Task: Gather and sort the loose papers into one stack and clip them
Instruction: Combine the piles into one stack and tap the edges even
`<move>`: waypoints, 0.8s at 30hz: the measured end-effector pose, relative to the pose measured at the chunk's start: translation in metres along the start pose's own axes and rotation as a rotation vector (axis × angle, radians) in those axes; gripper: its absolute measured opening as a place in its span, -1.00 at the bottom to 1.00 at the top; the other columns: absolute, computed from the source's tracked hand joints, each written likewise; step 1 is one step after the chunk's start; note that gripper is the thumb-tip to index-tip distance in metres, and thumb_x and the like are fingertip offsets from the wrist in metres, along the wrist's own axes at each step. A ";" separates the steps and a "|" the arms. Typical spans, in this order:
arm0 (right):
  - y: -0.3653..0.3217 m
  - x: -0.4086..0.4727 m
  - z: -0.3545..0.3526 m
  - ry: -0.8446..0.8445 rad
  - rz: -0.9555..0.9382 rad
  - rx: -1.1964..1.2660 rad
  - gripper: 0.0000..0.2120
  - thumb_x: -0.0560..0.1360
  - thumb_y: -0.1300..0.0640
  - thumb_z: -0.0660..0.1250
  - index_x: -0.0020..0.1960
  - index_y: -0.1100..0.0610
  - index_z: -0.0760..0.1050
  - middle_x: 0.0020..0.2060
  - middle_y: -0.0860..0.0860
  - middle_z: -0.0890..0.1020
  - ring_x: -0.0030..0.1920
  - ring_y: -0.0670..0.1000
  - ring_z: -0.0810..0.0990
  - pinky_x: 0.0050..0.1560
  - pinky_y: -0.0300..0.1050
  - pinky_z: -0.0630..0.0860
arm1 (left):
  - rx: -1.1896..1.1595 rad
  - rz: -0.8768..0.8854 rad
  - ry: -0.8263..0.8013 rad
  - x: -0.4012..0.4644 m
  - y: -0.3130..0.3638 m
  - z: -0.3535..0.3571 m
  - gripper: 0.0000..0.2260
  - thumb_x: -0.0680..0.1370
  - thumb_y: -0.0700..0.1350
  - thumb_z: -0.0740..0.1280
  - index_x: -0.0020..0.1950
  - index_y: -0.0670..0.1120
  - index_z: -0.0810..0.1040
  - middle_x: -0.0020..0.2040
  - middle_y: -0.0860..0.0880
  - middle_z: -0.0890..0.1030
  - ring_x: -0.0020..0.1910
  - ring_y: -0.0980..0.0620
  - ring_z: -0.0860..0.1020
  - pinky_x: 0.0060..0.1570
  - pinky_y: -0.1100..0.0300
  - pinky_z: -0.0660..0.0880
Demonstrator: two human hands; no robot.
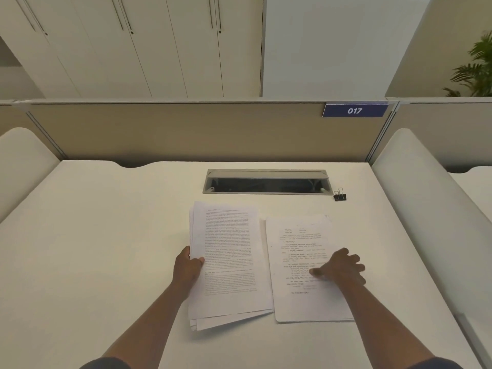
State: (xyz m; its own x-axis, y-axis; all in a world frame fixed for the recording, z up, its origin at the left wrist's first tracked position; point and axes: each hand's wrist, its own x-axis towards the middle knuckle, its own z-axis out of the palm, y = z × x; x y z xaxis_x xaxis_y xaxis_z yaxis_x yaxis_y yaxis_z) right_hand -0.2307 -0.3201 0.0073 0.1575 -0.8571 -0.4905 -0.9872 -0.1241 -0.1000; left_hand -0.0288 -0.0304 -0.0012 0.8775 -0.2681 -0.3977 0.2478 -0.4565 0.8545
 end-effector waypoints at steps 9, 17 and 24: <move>0.004 0.003 0.012 -0.030 0.011 0.028 -0.01 0.09 -0.30 0.57 0.27 0.18 0.22 0.24 0.12 0.42 0.29 0.18 0.35 0.20 0.12 0.39 | 0.006 -0.047 0.041 0.003 -0.006 -0.010 -0.79 0.54 -0.31 0.25 0.09 -0.04 0.45 -0.05 0.00 0.57 -0.06 -0.09 0.55 0.05 0.03 0.48; 0.011 -0.009 0.008 0.070 -0.225 0.238 -0.57 0.46 0.07 0.39 0.24 0.18 0.33 0.16 0.16 0.58 0.16 0.22 0.57 0.09 0.04 0.51 | 0.002 -0.040 0.048 0.000 -0.008 -0.020 -0.80 0.54 -0.31 0.24 0.09 -0.05 0.45 -0.01 -0.04 0.56 -0.07 -0.08 0.54 0.02 0.05 0.46; 0.021 -0.024 -0.014 0.085 -0.409 0.381 -0.65 0.53 0.16 0.30 0.29 0.13 0.38 0.19 0.09 0.58 0.14 0.20 0.58 0.06 -0.03 0.49 | 0.009 -0.031 0.030 -0.006 -0.007 -0.027 -0.77 0.52 -0.31 0.24 0.10 -0.05 0.47 0.04 -0.08 0.58 -0.01 -0.16 0.56 0.03 0.03 0.48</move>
State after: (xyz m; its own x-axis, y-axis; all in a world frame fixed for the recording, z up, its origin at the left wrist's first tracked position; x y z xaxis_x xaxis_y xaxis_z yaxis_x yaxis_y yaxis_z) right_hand -0.2551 -0.3093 0.0292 0.5072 -0.8163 -0.2762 -0.7649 -0.2788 -0.5806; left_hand -0.0248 -0.0029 0.0038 0.8814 -0.2283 -0.4136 0.2714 -0.4719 0.8388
